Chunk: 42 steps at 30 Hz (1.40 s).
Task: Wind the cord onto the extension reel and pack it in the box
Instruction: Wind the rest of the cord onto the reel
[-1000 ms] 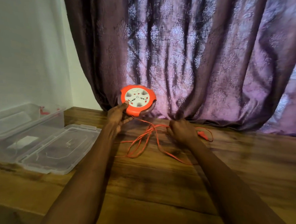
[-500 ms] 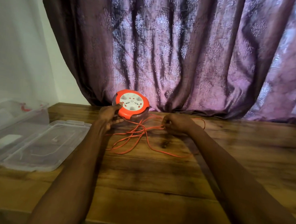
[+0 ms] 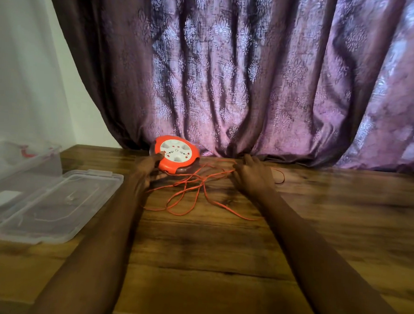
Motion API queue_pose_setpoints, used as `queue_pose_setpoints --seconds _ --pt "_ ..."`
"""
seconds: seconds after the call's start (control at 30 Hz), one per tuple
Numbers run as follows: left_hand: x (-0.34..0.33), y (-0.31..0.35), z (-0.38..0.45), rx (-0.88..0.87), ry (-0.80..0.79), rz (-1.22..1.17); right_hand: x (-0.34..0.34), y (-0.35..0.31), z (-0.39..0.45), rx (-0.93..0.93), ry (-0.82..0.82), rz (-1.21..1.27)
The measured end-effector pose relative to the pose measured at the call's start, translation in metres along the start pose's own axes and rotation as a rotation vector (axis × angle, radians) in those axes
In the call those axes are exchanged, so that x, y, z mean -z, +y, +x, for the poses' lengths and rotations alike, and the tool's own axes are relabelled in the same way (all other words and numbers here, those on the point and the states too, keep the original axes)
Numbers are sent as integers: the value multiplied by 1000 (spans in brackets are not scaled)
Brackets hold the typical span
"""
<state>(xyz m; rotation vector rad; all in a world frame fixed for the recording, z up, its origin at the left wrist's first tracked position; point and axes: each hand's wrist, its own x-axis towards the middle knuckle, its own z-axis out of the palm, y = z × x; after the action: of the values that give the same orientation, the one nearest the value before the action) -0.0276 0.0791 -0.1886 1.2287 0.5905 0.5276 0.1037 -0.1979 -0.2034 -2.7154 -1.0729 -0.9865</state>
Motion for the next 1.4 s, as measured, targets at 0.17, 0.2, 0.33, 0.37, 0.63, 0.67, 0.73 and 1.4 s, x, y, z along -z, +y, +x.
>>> queue_pose_setpoints --seconds 0.17,0.2,0.33,0.37,0.63,0.67,0.73,1.4 --pt "3 -1 0 24 9 -1 -1 4 -2 -17 -192 -42" --pt "4 -1 0 26 10 -3 -2 4 -2 -20 -230 -10" --pt "1 1 0 24 -11 -13 -6 2 1 -50 -250 71" --pt "0 1 0 23 -13 -14 -8 1 2 -34 -211 51" --pt "-2 6 -1 8 -20 -33 -7 -36 25 236 -272 295" --pt "-2 6 -2 4 -15 -37 -6 -40 29 252 -314 310" --pt "-1 7 -2 0 -7 -42 -5 -44 35 277 -350 306" --pt "9 8 3 -37 -1 -114 -7 -22 20 93 350 399"
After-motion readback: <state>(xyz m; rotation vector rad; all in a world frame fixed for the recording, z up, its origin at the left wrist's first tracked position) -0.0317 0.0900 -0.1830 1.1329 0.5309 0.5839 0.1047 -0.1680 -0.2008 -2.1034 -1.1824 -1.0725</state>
